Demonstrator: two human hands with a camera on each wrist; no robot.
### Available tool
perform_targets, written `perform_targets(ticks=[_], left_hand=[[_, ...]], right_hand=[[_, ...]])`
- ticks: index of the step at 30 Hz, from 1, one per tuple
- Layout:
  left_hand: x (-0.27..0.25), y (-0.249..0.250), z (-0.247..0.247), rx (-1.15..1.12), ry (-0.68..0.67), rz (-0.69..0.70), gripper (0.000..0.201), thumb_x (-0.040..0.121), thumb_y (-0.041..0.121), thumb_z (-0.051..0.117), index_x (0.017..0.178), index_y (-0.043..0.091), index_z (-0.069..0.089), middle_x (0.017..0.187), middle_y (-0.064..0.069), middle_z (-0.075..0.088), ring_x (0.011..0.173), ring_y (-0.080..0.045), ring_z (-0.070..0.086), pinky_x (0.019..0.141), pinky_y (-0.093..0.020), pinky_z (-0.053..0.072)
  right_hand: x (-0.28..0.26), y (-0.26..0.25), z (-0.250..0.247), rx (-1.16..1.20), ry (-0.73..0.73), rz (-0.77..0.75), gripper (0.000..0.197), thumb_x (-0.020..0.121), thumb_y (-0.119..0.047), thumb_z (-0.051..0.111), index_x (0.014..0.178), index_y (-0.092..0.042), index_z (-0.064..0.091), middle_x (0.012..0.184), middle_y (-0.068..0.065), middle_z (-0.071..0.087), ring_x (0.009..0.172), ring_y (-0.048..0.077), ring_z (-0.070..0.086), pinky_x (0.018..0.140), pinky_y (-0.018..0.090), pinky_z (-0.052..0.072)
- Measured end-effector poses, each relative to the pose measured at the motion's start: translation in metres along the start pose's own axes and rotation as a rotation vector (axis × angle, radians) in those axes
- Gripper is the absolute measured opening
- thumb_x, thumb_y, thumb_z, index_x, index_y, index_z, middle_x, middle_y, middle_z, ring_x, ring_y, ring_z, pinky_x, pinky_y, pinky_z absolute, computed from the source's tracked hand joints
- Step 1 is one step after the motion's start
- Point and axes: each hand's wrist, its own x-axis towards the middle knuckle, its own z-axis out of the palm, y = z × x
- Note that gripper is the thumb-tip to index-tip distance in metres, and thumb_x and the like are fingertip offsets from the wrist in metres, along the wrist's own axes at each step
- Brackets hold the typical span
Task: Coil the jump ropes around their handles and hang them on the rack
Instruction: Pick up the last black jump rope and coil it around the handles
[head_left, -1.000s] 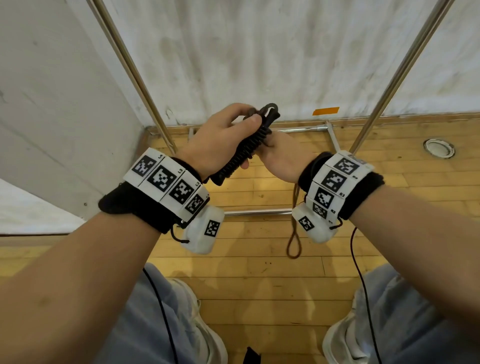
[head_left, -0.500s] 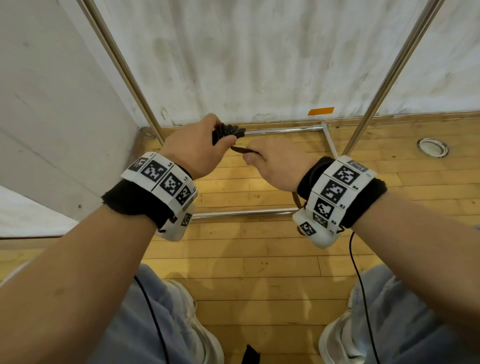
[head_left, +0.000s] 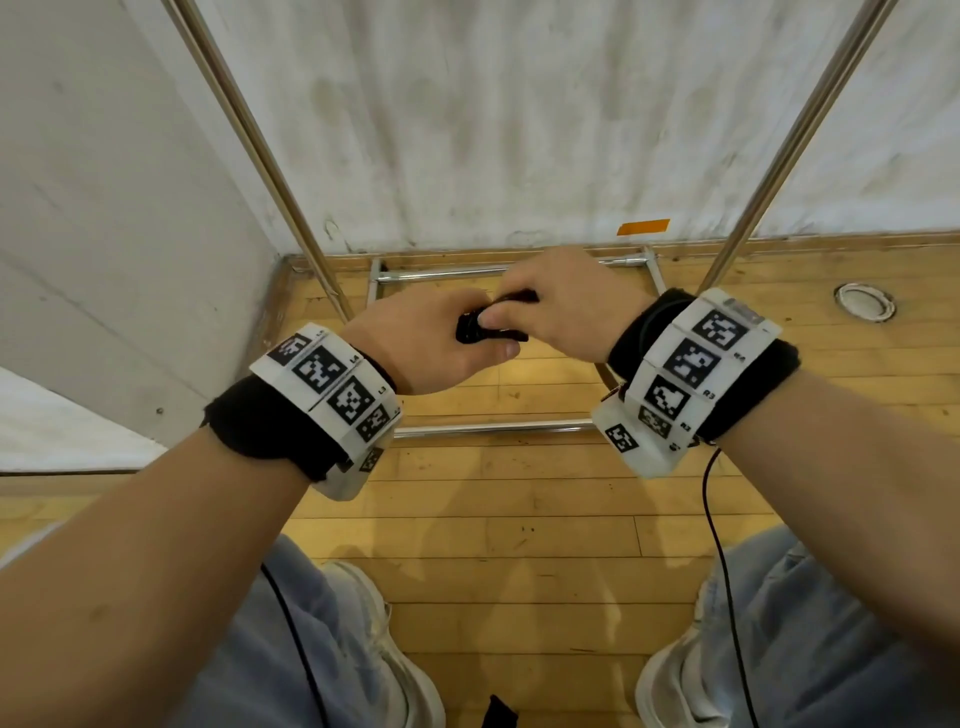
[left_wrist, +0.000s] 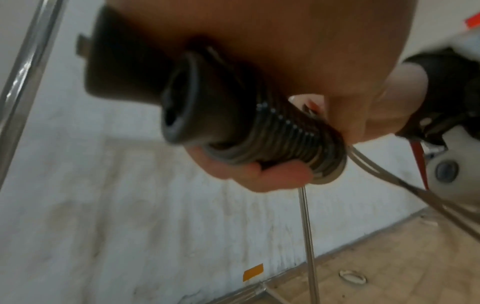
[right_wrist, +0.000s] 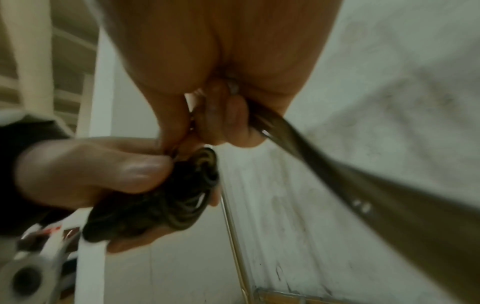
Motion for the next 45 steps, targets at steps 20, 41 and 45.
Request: perform_targets(ticks=[20,41,45], left_hand=[[0.005,0.012,-0.027,-0.661,0.282,-0.106,0.044,0.094,0.048,0.051,0.087,0.006,0.064,0.063,-0.001,0.064,0.049,-0.018,0.062,0.047,-0.027,0.047],[0.028,-0.002,0.014,-0.247,0.366,-0.233,0.042,0.092,0.057,0.045,0.099,0.016,0.044,0.076,0.005,0.055,0.065,-0.012,0.051,0.052,-0.029,0.035],[0.021,0.0,0.013,-0.46,0.21,-0.131,0.018,0.098,0.028,0.049,0.11,0.017,0.041,0.084,0.002,0.059,0.068,-0.016,0.056,0.056,-0.028,0.044]], right_hand=[[0.004,-0.012,0.03,0.256,0.272,0.142,0.024,0.101,-0.026,0.034,0.101,-0.015,0.056,0.083,-0.003,0.059,0.069,0.01,0.053,0.061,0.027,0.041],[-0.008,-0.008,0.017,0.017,0.155,0.153,0.023,0.099,-0.021,0.036,0.09,-0.013,0.055,0.077,-0.002,0.054,0.071,0.016,0.049,0.064,0.03,0.035],[-0.013,0.002,0.016,0.073,0.158,0.187,0.022,0.1,-0.021,0.037,0.093,-0.011,0.056,0.068,-0.008,0.046,0.062,0.009,0.043,0.058,0.028,0.03]])
